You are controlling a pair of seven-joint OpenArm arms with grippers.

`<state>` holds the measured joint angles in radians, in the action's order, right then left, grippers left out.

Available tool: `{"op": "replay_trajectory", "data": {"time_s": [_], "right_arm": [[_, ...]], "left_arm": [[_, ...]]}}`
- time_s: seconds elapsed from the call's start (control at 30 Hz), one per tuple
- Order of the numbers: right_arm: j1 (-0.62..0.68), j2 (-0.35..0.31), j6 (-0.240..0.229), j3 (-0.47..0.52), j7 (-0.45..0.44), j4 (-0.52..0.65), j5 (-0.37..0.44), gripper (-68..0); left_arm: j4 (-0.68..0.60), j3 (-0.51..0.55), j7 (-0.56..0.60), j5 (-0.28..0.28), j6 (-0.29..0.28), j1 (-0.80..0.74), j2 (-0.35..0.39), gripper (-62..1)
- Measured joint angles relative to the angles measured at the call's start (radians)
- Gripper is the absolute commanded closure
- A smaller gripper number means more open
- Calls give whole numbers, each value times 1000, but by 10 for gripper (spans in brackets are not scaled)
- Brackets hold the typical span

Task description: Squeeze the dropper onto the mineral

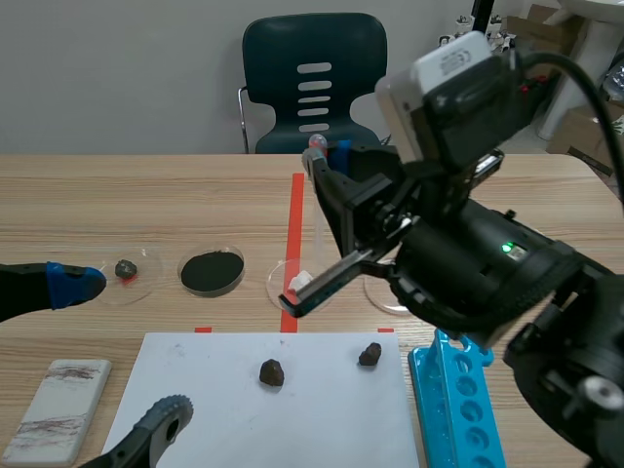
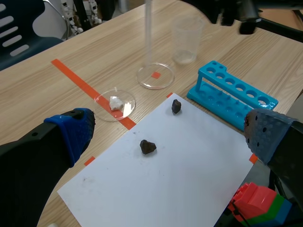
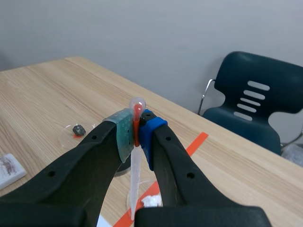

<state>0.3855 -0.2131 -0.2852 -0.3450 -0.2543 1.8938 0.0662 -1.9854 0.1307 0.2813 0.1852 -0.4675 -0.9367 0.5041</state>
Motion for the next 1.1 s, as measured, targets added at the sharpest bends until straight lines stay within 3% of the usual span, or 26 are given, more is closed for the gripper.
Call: {"op": "replay_trajectory", "data": {"time_s": [0.2,0.37,0.47,0.53,0.7,0.9,1.1], "right_arm": [[281,0,0,100,-130,138,-44,-11],[465,0,-80,172,-246,201,-45,-11],[549,0,-97,201,-288,229,-45,-11],[601,0,-98,219,-314,251,-87,-11],[707,0,-98,246,-363,295,-150,-11],[783,0,-97,267,-429,319,-156,-11],[790,0,-97,267,-425,319,-156,-11]], "left_arm": [[0,0,0,0,0,0,0,-623],[0,0,0,0,0,0,0,-623],[0,0,0,0,0,0,0,-623],[0,0,0,0,0,0,0,-623],[0,0,0,0,0,0,0,-623],[0,0,0,0,0,0,0,-623],[0,0,0,0,0,0,0,-623]]}}
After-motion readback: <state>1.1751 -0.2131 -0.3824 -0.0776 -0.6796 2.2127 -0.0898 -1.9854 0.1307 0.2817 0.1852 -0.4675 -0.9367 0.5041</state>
